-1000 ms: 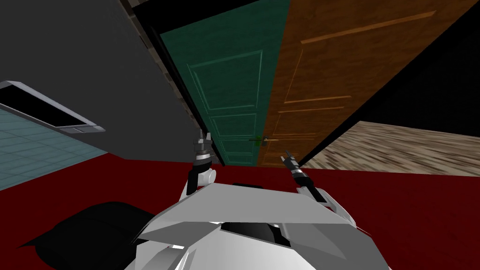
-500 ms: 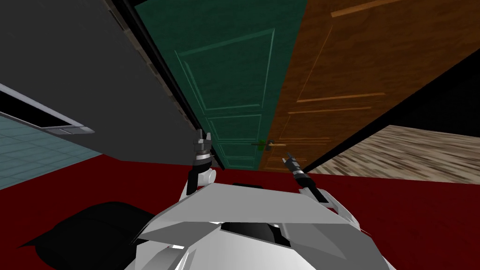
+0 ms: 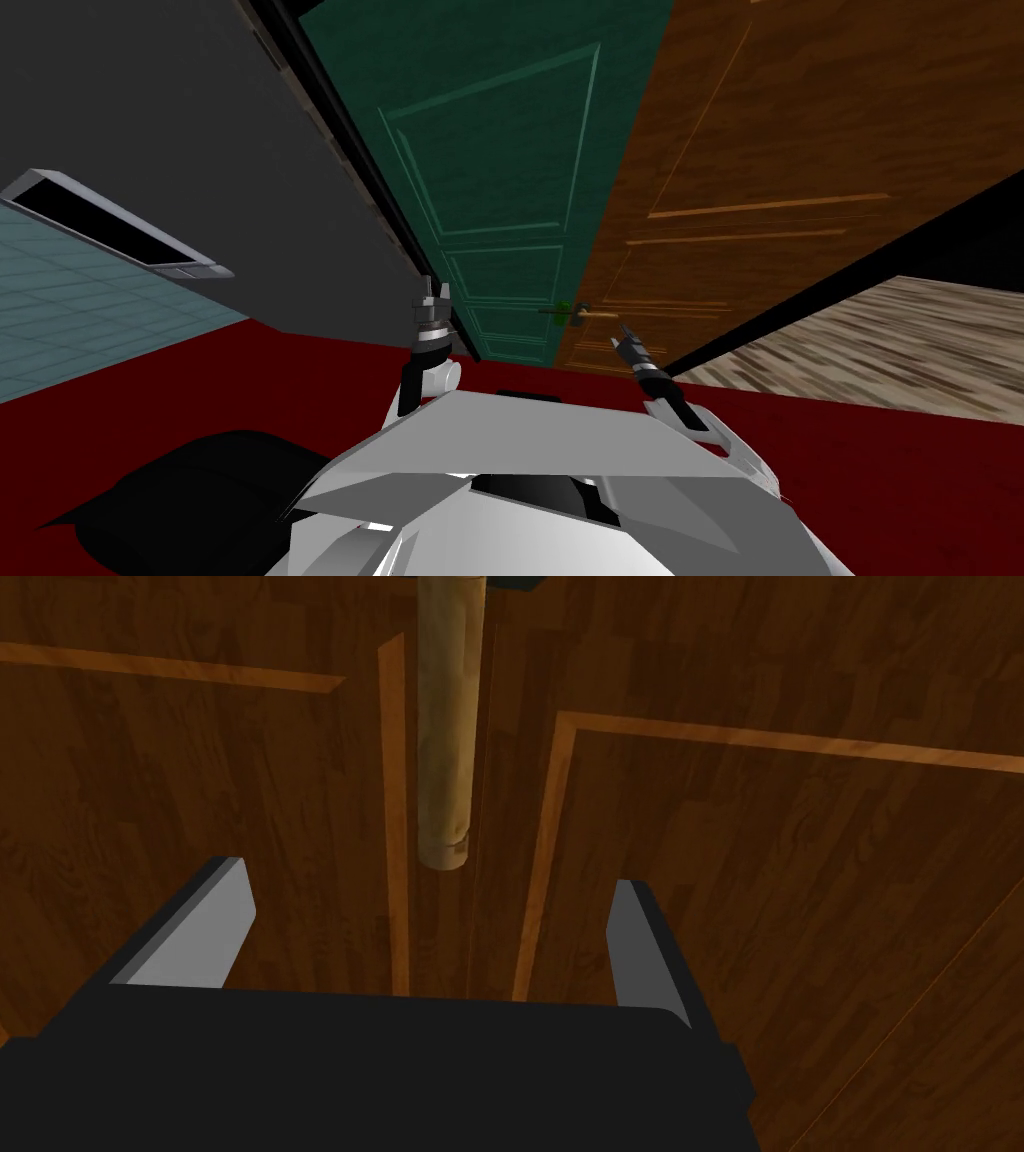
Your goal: Pull the door open
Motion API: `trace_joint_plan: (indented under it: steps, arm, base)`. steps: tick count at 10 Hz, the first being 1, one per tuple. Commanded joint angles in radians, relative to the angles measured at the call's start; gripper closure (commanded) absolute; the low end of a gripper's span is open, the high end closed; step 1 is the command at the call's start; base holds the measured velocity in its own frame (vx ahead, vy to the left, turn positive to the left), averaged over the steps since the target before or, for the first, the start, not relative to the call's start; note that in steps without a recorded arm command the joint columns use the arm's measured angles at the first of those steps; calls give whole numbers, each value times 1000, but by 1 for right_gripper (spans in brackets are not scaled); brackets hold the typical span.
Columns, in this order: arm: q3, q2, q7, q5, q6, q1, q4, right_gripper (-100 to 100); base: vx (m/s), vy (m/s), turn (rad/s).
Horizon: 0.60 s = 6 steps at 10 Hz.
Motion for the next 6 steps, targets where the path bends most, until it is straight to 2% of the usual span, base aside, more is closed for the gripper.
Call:
trace_joint_plan:
  steps: [1,4,5,6]
  arm:
    - [-29,6,12,-6,8,-15,32,-100]
    - [-69,19,31,-15,28,-48,74,-100]
    - [-77,28,38,-17,34,-66,87,-100]
    - [-72,41,43,-17,36,-85,91,-100]
  base:
    - [41,-65,146]
    - [55,-71,154]
    - [105,-87,202]
    - [132,-36,321]
